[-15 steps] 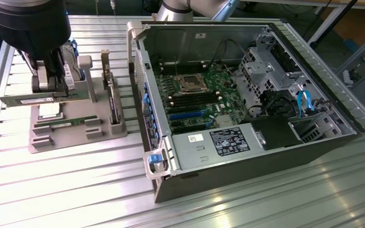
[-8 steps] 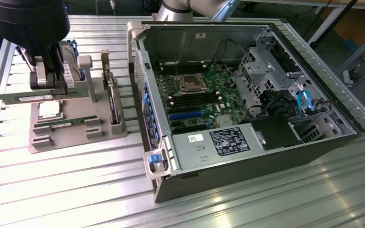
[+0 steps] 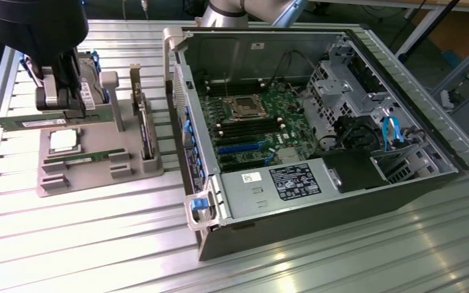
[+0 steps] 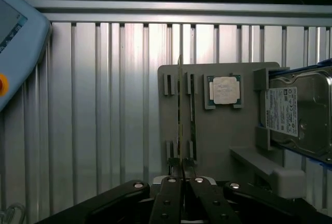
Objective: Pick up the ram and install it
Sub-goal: 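Pick up the ram and move it above insertion slot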
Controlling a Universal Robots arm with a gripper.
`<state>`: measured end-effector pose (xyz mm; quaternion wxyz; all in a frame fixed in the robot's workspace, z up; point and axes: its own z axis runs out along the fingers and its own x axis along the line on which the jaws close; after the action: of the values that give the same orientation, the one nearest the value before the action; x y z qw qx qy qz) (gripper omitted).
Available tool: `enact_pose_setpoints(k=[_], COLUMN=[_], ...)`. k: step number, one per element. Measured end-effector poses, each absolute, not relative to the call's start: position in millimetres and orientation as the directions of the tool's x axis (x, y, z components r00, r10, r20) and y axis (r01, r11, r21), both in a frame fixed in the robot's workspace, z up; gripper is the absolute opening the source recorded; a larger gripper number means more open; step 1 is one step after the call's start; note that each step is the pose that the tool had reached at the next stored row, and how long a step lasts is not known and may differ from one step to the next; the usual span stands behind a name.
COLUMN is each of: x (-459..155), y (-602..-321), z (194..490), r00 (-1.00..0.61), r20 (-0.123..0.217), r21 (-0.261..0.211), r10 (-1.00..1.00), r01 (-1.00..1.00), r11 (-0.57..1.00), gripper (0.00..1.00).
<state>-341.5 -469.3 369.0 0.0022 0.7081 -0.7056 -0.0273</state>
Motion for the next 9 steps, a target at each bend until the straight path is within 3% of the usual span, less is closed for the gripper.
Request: enact_pose_setpoints(k=[9], x=[-341.1], y=[-469.3], z=[378.8], r00=[0.003], r20=[-0.035], r21=[0.042], r10=[-0.999], r01=[-0.999], r11=[-0.004], gripper=[0.12])
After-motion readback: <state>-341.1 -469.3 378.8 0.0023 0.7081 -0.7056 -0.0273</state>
